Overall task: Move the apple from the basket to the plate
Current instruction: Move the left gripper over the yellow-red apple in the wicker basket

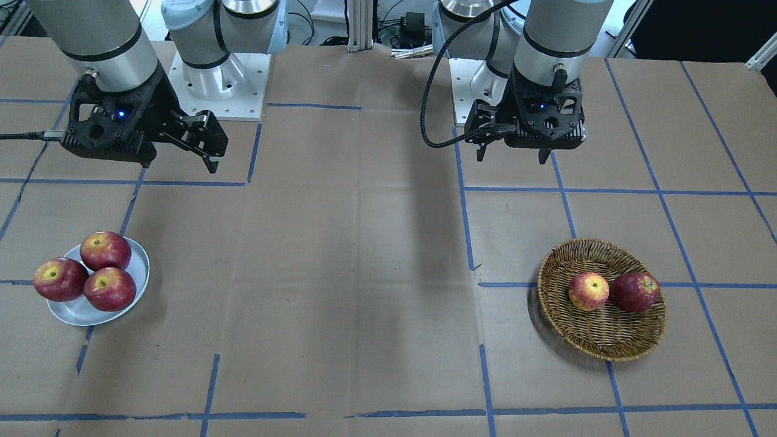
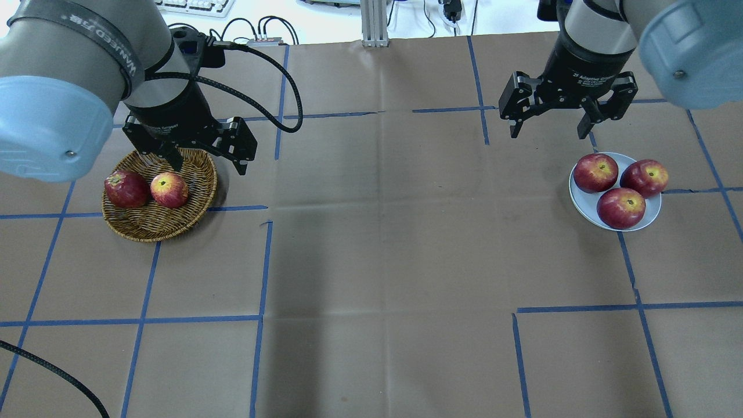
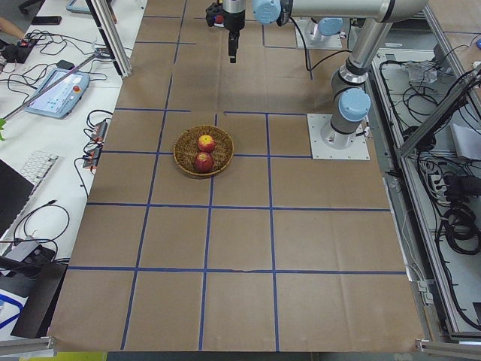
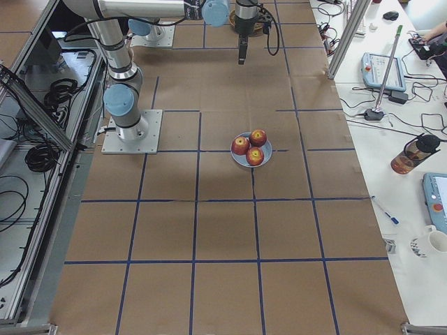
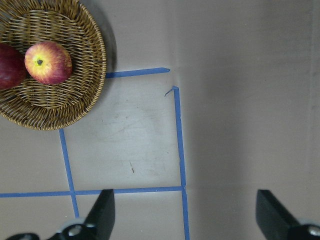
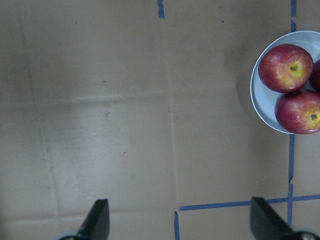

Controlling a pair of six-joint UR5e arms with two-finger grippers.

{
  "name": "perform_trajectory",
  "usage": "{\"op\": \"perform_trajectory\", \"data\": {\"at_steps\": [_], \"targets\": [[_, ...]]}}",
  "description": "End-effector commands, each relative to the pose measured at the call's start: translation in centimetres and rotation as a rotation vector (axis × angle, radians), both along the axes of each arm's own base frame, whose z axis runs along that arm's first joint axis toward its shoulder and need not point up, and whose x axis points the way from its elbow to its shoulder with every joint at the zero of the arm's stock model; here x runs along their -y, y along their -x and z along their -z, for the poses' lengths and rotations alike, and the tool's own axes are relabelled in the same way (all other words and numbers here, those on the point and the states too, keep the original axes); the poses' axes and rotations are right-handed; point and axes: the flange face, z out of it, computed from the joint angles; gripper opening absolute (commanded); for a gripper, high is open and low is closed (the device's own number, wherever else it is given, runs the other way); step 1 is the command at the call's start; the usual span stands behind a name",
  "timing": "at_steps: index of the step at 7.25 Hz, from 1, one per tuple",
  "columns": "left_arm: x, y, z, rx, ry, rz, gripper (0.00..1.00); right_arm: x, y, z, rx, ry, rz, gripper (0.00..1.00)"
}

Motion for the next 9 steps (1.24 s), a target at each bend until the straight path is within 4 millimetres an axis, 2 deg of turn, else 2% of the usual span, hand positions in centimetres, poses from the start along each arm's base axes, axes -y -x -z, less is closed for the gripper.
{"op": "perform_trajectory", "data": {"at_steps": [1, 2, 3, 4, 5, 6, 8, 9], "targets": [[0.0, -0.3, 1.7, -0.001, -0.029, 0.024, 0.99, 0.0, 0.0, 0.0, 0.0, 0.0, 0.001, 1.0], [1.3, -2.4, 2.6, -0.004, -0.035, 0.034, 0.99, 0.0, 0.0, 0.0, 0.0, 0.0, 0.001, 1.0], [2.3, -5.1, 3.1, -0.008, -0.05, 0.069, 0.99, 0.0, 0.0, 0.0, 0.0, 0.0, -0.001, 1.0], [3.8, -8.3, 4.7, -0.016, -0.077, 0.083, 0.99, 0.0, 0.0, 0.0, 0.0, 0.0, 0.001, 1.0], [6.2, -11.8, 7.3, -0.021, -0.077, 0.06, 0.99, 0.0, 0.0, 0.0, 0.0, 0.0, 0.001, 1.0], [8.5, -14.1, 9.6, -0.018, -0.054, 0.107, 0.99, 0.0, 0.0, 0.0, 0.0, 0.0, 0.001, 1.0], [10.9, -16.6, 12.3, -0.009, -0.009, 0.148, 0.99, 0.0, 0.0, 0.0, 0.0, -0.002, 0.001, 1.0], [12.6, -17.9, 14.6, 0.001, 0.013, 0.217, 0.99, 0.0, 0.0, 0.0, 0.0, 0.0, 0.001, 1.0]]}}
